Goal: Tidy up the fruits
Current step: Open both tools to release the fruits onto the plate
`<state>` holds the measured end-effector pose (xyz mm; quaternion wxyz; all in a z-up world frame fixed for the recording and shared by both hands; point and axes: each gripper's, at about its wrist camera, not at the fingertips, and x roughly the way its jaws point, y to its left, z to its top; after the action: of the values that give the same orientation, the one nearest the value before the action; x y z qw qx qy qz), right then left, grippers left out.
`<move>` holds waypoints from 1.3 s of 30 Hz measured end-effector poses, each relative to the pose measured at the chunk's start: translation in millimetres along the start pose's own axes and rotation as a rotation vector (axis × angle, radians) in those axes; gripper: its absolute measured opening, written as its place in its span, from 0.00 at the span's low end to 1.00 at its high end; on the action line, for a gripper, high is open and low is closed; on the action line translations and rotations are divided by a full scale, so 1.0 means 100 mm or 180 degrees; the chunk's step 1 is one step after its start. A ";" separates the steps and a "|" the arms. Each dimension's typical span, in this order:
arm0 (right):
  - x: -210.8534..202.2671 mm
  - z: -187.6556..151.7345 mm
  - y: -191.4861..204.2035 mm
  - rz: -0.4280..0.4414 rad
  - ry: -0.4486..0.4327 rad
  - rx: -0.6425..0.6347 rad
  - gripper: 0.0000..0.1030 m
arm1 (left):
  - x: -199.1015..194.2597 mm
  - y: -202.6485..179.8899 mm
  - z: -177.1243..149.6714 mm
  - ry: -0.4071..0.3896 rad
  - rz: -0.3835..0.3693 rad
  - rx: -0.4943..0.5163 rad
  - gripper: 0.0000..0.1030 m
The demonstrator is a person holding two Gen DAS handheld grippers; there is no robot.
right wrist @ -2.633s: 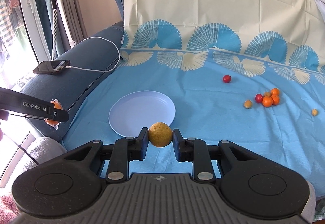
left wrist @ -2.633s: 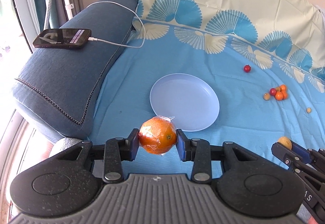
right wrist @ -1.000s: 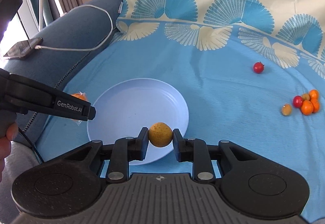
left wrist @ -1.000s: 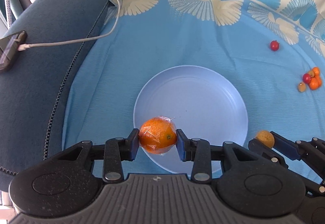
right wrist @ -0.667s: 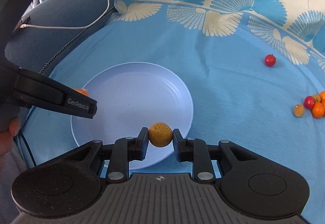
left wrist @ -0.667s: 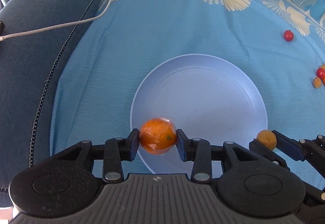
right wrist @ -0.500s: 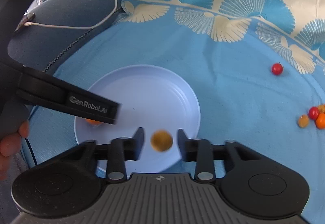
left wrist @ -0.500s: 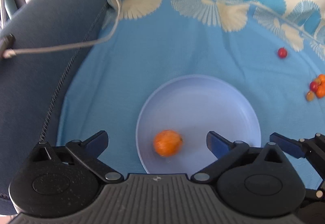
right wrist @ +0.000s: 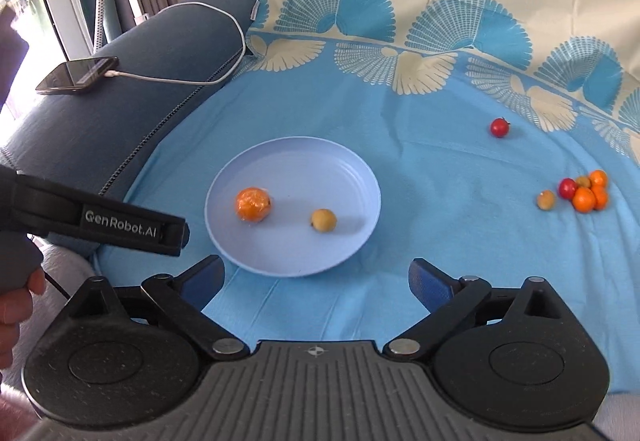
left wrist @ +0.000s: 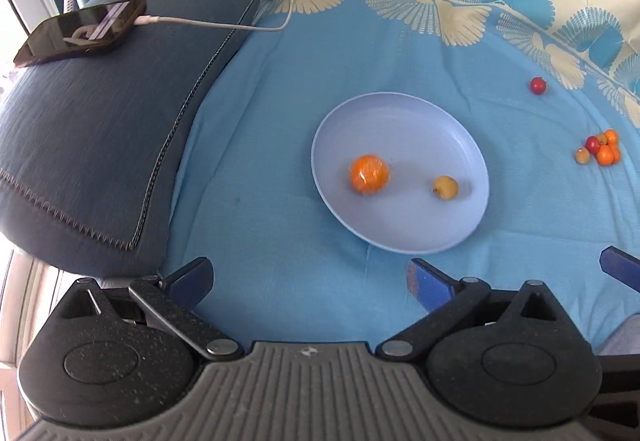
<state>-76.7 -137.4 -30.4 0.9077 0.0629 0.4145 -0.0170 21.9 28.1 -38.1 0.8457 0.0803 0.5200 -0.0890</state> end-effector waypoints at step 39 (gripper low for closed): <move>-1.19 -0.45 0.16 -0.0309 -0.0836 -0.0198 0.99 | -0.98 -0.14 -0.57 -0.0723 -0.0014 0.0122 1.00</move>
<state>-187.3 -118.0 32.1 0.9537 0.0120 0.2951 -0.0561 -73.8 34.4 23.2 0.8973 0.0847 0.4192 -0.1093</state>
